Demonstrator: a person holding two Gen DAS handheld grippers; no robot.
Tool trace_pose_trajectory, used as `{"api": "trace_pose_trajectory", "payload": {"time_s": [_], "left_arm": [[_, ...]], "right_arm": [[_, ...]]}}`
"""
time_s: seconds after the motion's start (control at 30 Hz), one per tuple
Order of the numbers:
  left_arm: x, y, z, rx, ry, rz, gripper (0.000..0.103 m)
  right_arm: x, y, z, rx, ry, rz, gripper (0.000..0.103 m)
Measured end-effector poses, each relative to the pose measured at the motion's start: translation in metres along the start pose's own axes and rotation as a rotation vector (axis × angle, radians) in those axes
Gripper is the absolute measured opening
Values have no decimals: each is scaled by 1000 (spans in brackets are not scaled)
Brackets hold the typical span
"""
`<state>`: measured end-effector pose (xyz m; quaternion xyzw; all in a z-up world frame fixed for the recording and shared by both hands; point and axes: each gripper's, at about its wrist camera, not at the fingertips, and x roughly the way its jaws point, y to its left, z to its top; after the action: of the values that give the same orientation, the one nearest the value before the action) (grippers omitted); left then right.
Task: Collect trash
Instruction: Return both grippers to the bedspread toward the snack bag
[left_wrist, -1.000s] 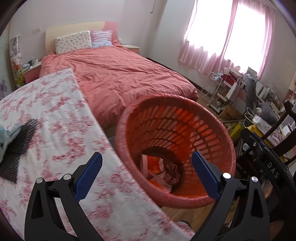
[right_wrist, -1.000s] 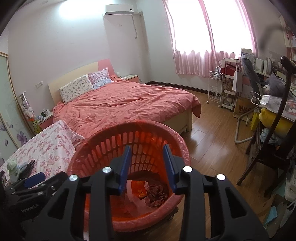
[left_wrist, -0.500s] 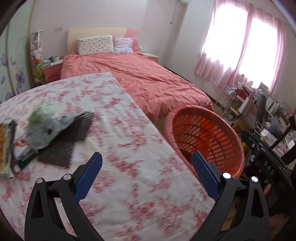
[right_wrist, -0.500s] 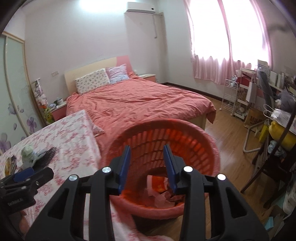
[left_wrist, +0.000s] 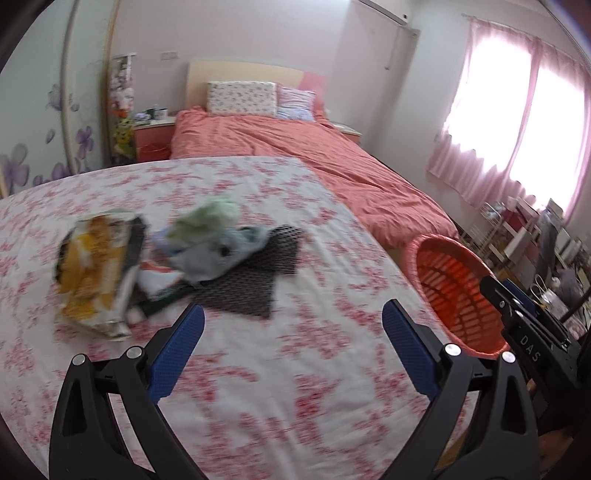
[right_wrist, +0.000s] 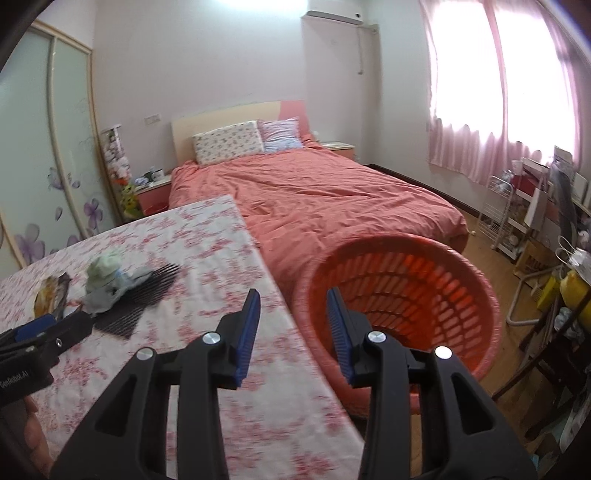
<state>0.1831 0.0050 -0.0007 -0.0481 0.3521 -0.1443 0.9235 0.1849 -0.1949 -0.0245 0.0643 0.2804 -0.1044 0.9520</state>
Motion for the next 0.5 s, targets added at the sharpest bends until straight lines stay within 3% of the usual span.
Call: {"api": "trace_pose_trajectory", "payload": {"time_s": [0.5], "left_arm": [[-34, 113, -10, -150, -43, 188, 96]], "right_arm": [[16, 86, -9, -107, 55, 110, 38]]}}
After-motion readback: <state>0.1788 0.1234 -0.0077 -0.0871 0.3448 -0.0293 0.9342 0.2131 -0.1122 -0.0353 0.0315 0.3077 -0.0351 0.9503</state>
